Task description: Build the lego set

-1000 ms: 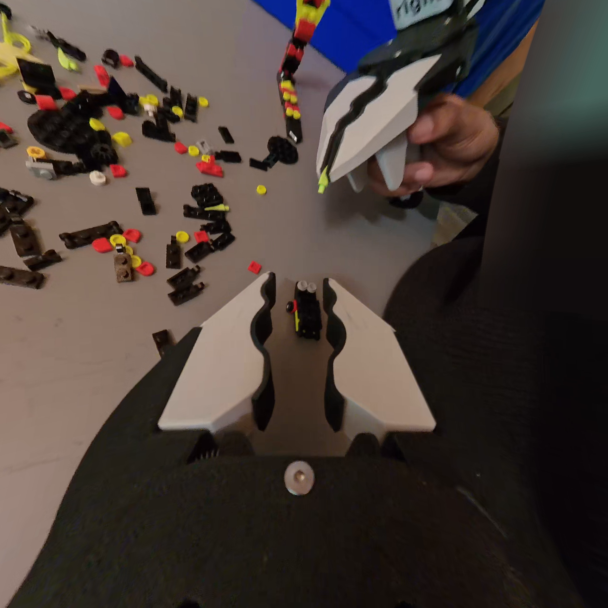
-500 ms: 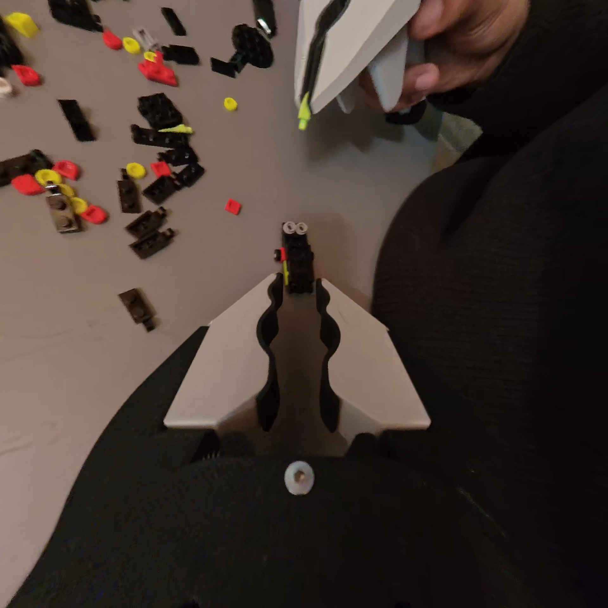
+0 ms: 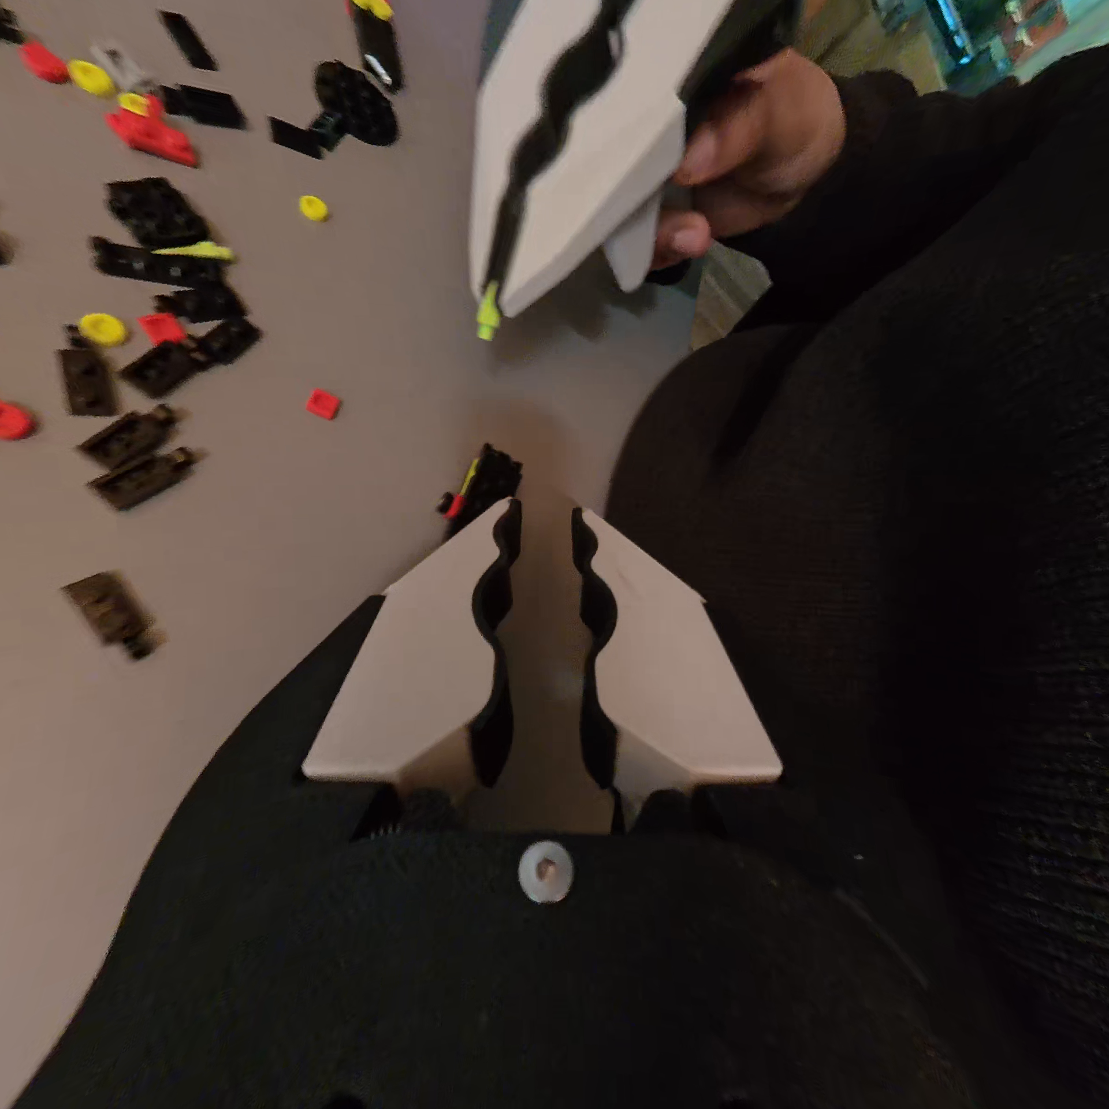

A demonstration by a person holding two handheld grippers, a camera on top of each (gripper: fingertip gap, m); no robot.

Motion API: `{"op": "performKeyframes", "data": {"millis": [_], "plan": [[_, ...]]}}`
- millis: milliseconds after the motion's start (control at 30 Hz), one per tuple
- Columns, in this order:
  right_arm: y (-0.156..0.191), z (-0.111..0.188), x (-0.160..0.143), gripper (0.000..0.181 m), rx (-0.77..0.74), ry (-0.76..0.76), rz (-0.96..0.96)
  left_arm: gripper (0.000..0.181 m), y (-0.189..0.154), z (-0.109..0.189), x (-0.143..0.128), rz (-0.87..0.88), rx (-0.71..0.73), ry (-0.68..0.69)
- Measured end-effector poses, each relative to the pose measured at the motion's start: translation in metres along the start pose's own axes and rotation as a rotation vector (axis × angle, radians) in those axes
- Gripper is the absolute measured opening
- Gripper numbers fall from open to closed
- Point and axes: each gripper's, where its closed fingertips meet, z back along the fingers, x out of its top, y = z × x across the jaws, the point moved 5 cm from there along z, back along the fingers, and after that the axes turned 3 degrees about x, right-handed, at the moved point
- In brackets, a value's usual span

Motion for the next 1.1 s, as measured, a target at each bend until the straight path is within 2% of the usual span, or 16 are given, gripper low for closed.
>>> {"op": "performKeyframes", "data": {"millis": [200, 300, 500, 667, 800, 1100], "plan": [[0.008, -0.015, -0.013, 0.0, -0.07, 0.131, 0.206, 0.027, 0.014, 0.017, -0.005, -0.136, 0.177, -0.002], [0.013, -0.023, -0.015, 0.0, -0.052, 0.157, 0.277, 0.027, 0.013, 0.011, -0.004, -0.222, 0.208, -0.003], [0.018, -0.034, -0.022, 0.0, -0.041, 0.2, 0.34, 0.027, 0.019, -0.001, -0.015, -0.302, 0.281, 0.093], [0.014, -0.037, -0.027, 0.0, -0.074, 0.245, 0.378, 0.027, 0.016, -0.007, -0.015, -0.344, 0.288, 0.097], [0.008, -0.037, -0.031, 0.0, -0.095, 0.272, 0.372, 0.015, 0.016, -0.007, -0.016, -0.357, 0.295, 0.104], [0.006, -0.033, -0.033, 0.0, -0.084, 0.278, 0.333, 0.015, 0.015, -0.004, -0.014, -0.348, 0.247, 0.076]]}}
